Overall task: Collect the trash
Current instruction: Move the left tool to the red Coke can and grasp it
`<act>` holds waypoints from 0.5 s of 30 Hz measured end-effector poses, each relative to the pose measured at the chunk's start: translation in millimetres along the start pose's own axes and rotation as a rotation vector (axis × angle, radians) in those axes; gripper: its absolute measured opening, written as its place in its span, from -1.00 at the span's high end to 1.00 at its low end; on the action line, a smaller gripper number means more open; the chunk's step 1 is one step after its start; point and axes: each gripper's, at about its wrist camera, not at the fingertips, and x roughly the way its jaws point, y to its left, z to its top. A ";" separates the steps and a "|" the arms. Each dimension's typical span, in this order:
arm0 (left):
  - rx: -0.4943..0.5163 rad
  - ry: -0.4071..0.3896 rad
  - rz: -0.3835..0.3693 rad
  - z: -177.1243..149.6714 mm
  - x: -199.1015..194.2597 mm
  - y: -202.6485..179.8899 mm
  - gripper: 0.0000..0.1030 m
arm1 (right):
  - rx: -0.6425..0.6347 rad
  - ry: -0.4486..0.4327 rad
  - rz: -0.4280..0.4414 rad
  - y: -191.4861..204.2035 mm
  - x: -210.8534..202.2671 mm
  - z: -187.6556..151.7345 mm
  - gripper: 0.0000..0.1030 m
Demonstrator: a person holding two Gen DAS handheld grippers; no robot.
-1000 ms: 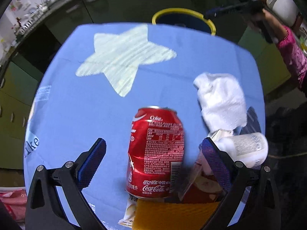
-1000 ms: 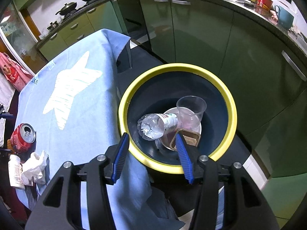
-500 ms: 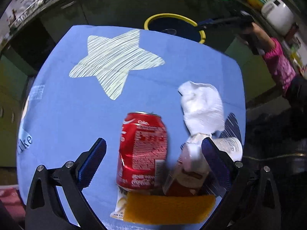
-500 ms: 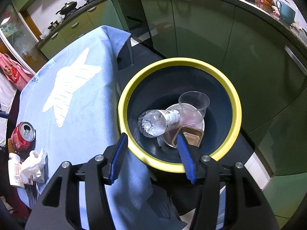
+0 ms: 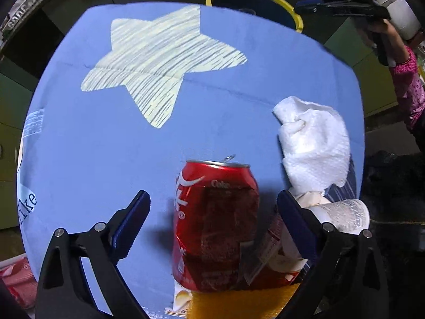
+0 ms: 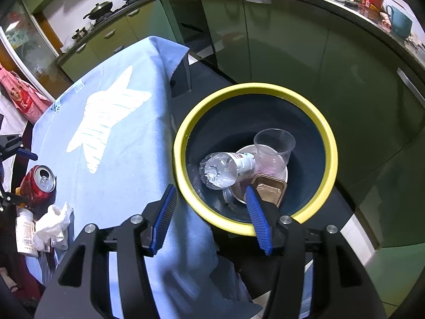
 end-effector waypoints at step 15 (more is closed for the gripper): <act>-0.040 0.128 0.000 -1.3 34.1 15.5 -0.63 | 0.012 0.019 0.023 -8.3 10.5 -2.7 -0.02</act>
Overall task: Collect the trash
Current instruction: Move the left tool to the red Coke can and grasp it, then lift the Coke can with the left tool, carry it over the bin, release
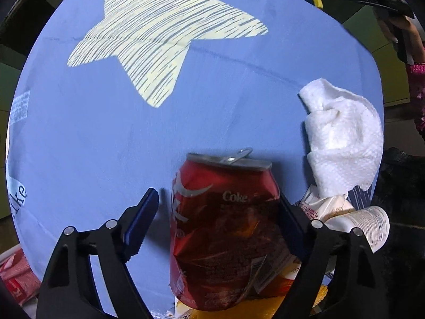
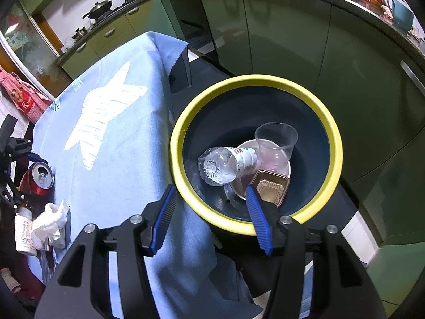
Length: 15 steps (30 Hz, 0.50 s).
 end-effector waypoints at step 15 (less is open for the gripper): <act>-0.214 0.005 0.204 -21.5 -3.8 70.3 -0.45 | -0.012 0.003 0.009 5.3 0.5 -1.7 -0.03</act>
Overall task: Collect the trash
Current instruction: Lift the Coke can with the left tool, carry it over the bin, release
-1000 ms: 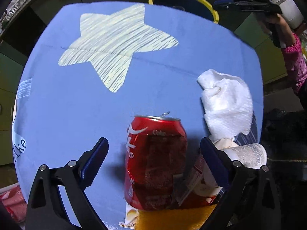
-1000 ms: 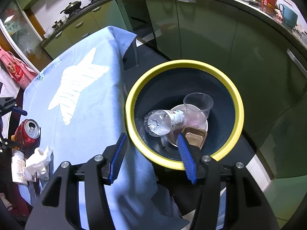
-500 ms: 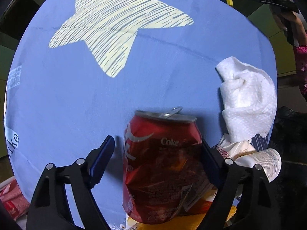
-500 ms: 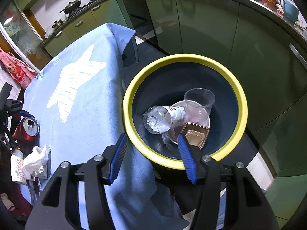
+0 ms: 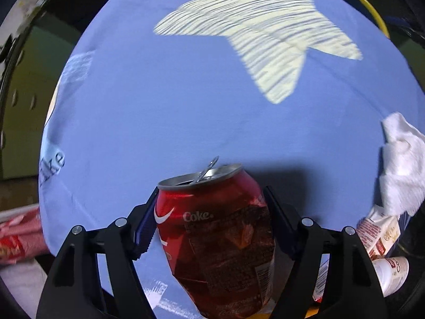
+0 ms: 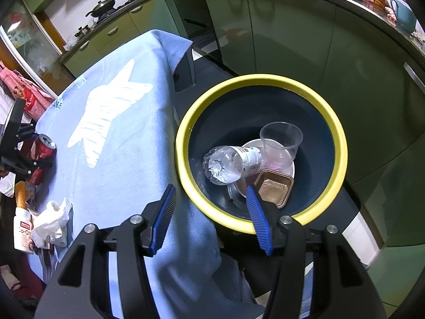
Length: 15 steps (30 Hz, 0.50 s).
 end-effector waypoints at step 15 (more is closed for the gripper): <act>-0.167 0.089 -0.026 -38.3 -0.3 13.5 -0.36 | -0.019 0.000 0.032 6.4 3.6 2.2 -0.06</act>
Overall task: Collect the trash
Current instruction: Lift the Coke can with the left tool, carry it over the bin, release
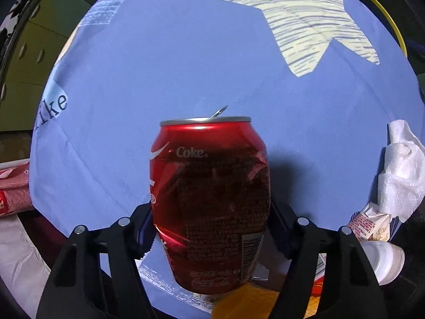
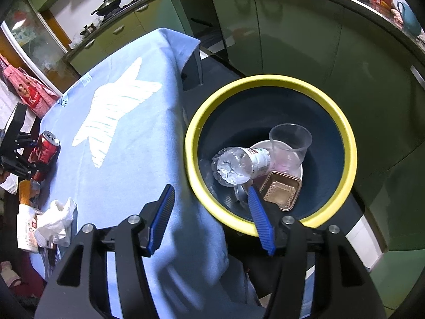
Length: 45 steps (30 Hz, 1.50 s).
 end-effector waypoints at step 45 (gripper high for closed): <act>0.492 -0.296 -0.180 285.2 -121.2 -357.6 -0.36 | 0.287 -0.109 -0.049 -158.1 -63.2 -67.2 -0.07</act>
